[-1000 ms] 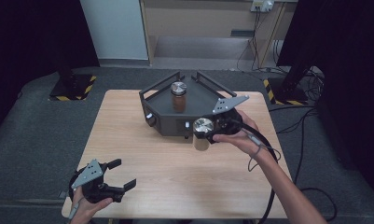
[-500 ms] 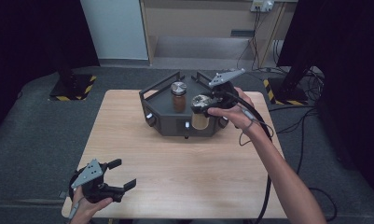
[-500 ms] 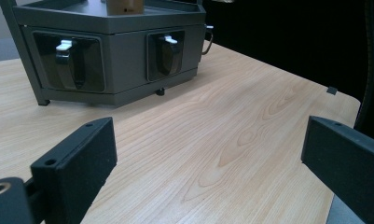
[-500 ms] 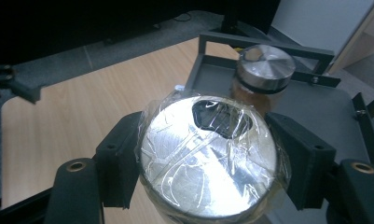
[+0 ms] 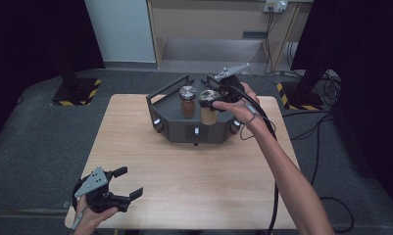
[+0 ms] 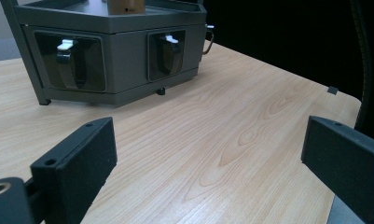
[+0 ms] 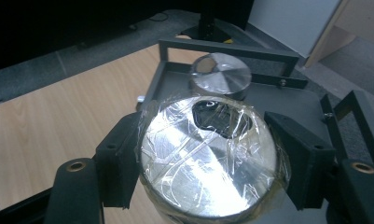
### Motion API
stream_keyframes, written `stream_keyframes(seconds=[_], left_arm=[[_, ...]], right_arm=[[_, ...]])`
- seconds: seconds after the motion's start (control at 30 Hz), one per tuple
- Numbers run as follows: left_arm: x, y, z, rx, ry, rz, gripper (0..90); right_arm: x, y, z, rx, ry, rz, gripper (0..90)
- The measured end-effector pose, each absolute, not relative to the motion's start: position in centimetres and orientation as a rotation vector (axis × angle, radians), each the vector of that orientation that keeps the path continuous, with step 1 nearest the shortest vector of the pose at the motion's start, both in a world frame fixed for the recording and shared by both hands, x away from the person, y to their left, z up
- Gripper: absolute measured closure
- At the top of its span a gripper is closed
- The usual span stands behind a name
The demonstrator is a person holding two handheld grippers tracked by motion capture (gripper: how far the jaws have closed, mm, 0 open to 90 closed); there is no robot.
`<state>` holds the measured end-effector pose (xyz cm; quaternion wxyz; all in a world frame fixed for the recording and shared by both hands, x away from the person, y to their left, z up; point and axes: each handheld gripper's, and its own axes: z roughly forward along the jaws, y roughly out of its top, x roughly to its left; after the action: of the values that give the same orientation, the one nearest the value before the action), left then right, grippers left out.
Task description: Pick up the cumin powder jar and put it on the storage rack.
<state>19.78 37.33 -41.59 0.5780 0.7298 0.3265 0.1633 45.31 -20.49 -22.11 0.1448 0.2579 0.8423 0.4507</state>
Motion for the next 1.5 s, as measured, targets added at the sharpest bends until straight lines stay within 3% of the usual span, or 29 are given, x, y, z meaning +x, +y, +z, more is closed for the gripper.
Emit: stream_keyframes(seconds=[0.57, 1.17, 1.23, 1.37, 1.5], left_arm=[[20.0, 37.4, -41.6, 1.708, 0.759, 0.377, 2.4], [20.0, 37.4, -41.6, 1.712, 0.757, 0.373, 2.4], [20.0, 37.3, -41.6, 1.714, 0.755, 0.373, 2.4], [20.0, 37.3, -41.6, 1.714, 0.757, 0.374, 2.4], [20.0, 37.3, -41.6, 1.717, 0.755, 0.374, 2.4]], right_arm=[[48.5, -19.3, -24.5, 0.934, 2.3, 1.239, 32.4], [49.5, -19.6, -26.5, 1.019, 2.3, 1.223, 31.8], [49.6, -19.8, -26.7, 1.04, 2.292, 1.24, 27.5], [49.2, -19.8, -26.8, 1.073, 2.257, 1.245, 6.4], [48.4, -20.8, -26.7, 1.086, 2.201, 1.299, 1.6]])
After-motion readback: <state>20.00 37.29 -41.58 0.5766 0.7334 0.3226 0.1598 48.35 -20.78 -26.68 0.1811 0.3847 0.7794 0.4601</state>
